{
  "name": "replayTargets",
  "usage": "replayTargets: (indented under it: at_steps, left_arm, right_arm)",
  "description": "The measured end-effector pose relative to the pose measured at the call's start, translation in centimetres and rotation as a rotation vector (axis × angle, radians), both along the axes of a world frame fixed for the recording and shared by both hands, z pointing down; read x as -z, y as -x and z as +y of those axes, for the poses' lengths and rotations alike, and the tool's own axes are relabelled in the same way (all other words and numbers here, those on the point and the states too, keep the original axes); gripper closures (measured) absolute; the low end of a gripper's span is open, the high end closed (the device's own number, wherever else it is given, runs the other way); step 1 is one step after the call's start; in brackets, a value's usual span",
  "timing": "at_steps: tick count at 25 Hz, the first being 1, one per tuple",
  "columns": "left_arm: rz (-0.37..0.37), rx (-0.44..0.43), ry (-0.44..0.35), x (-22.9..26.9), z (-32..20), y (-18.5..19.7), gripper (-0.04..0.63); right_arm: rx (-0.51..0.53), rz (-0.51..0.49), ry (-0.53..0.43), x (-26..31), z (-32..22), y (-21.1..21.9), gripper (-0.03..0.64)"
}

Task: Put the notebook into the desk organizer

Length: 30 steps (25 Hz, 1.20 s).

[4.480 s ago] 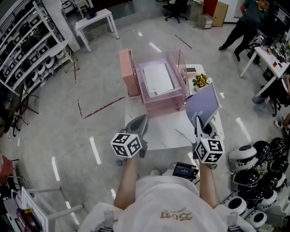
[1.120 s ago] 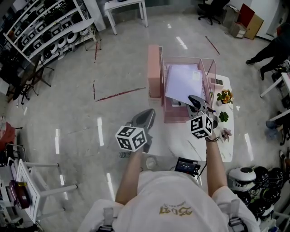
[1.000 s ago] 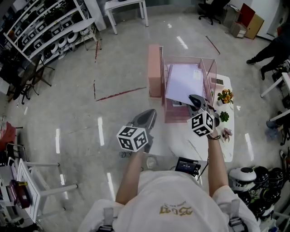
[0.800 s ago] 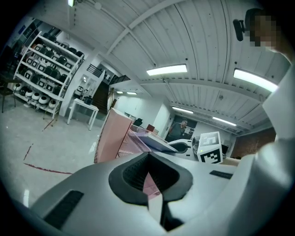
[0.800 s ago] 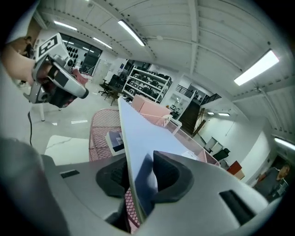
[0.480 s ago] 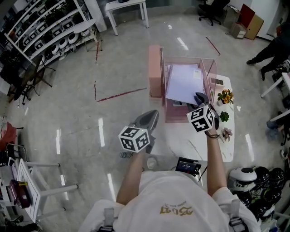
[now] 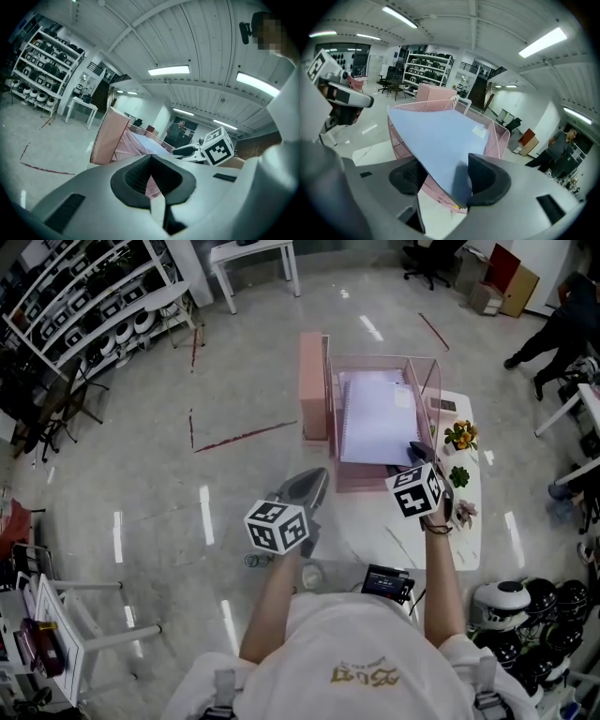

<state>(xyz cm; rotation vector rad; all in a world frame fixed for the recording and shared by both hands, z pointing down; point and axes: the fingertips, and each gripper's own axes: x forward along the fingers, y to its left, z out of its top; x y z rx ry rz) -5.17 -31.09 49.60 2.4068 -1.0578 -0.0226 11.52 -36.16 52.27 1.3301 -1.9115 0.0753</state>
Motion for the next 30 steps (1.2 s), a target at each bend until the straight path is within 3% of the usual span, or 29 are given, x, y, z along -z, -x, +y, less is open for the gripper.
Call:
replayTargets:
  at_steps: [4, 6, 9, 13, 15, 24, 30]
  left_arm:
    - [0.0, -0.023, 0.019, -0.5, 0.1, -0.9, 0.58]
    - [0.006, -0.039, 0.031, -0.7, 0.4, -1.2, 0.579]
    - [0.011, -0.062, 0.025, -0.5, 0.1, -1.8, 0.58]
    - [-0.112, -0.094, -0.015, -1.4, -0.7, -3.8, 0.578]
    - [-0.135, -0.11, -0.024, -1.6, -1.0, -4.7, 0.578]
    - [-0.084, -0.152, -0.009, -1.4, -2.2, -7.7, 0.579]
    - [-0.072, -0.16, 0.016, -1.7, -2.9, -9.4, 0.578]
  right_arm:
    - [0.002, 0.035, -0.075, 1.6, -0.7, -0.4, 0.32]
    - [0.059, 0.03, -0.042, 0.8, 0.8, 0.2, 0.265]
    - [0.088, 0.007, 0.002, -0.1, 1.1, 0.6, 0.258]
    - [0.056, -0.072, 0.01, 0.1, 0.6, 0.5, 0.259]
    - [0.048, -0.088, 0.007, 0.1, 0.6, 0.5, 0.261]
    - [0.019, -0.142, -0.004, 0.3, 0.8, 0.0, 0.261]
    - [-0.021, -0.267, -0.043, 1.2, 2.4, -0.5, 0.267]
